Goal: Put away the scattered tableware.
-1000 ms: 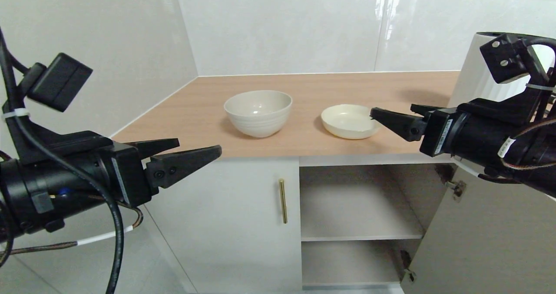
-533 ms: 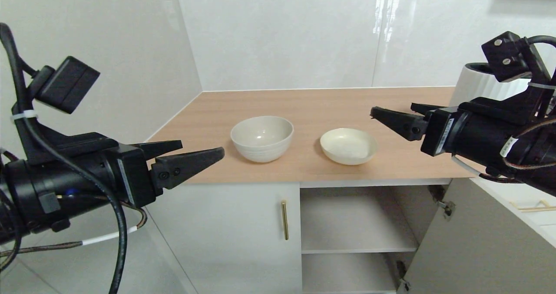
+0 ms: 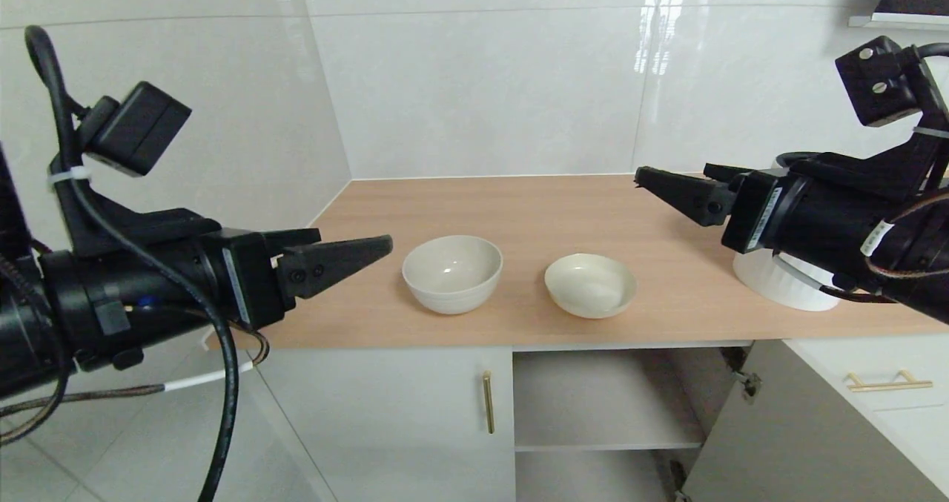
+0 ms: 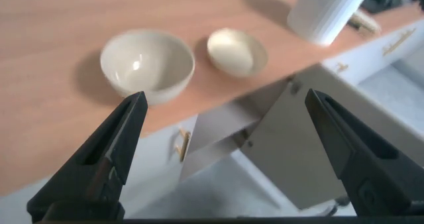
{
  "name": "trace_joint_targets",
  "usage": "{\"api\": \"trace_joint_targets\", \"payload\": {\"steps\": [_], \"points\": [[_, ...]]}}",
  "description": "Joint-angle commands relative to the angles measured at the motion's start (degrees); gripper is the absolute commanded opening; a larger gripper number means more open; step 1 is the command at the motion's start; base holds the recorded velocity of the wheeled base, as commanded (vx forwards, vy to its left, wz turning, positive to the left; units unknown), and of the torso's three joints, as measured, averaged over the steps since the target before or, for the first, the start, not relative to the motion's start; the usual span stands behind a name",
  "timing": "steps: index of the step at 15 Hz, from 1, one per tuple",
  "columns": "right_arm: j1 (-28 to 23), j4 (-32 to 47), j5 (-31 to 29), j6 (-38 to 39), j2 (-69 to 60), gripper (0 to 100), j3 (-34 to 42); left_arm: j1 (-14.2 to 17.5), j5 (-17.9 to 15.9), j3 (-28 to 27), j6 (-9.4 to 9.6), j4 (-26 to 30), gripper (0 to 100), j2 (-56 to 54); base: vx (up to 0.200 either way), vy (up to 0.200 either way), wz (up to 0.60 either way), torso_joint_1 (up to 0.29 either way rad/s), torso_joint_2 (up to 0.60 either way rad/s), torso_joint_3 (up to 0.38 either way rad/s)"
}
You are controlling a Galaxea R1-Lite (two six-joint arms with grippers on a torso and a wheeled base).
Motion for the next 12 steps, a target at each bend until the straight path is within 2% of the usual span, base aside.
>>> {"api": "trace_joint_targets", "payload": {"steps": [1,3,5,6,7,8,10,12], "points": [[-0.34,-0.6,0.07,1.24,0.23,100,0.01,2.74,0.34,-5.53,-2.79,0.98,100,5.13,0.0,0.0,0.0,0.046,-0.1,-0.051],[-0.34,0.01,0.16,1.33,1.55,100,0.01,5.64,0.95,-12.82,-3.23,6.6,100,10.67,0.0,0.0,0.0,0.016,-0.03,-0.018],[-0.61,2.65,-0.46,1.24,2.87,100,-0.43,6.87,2.97,-18.19,-3.23,13.28,100,14.8,0.0,0.0,0.0,0.0,0.0,0.0],[-1.57,8.19,-2.57,1.16,3.75,100,-2.28,6.87,6.49,-21.17,-3.05,17.5,100,18.58,0.0,0.0,0.0,0.0,0.0,0.0],[-2.19,11.18,-4.06,1.16,4.45,100,-3.68,6.87,7.98,-21.7,-3.05,18.38,100,20.07,0.0,0.0,0.0,0.0,0.0,0.0],[-3.16,18.12,-7.49,1.33,5.68,100,-7.2,6.87,9.56,-22.14,-3.05,18.82,100,23.41,0.0,0.0,0.0,0.0,0.0,0.0],[-3.24,20.23,-9.68,1.68,6.65,100,-9.05,6.87,10.09,-23.37,-3.14,18.91,100,27.36,0.0,0.0,0.0,0.0,0.0,0.0],[-3.42,20.14,-10.39,1.6,7.09,100,-9.05,6.7,12.64,-24.25,-3.05,18.91,100,31.23,0.0,0.0,0.0,0.0,0.0,0.0]]}}
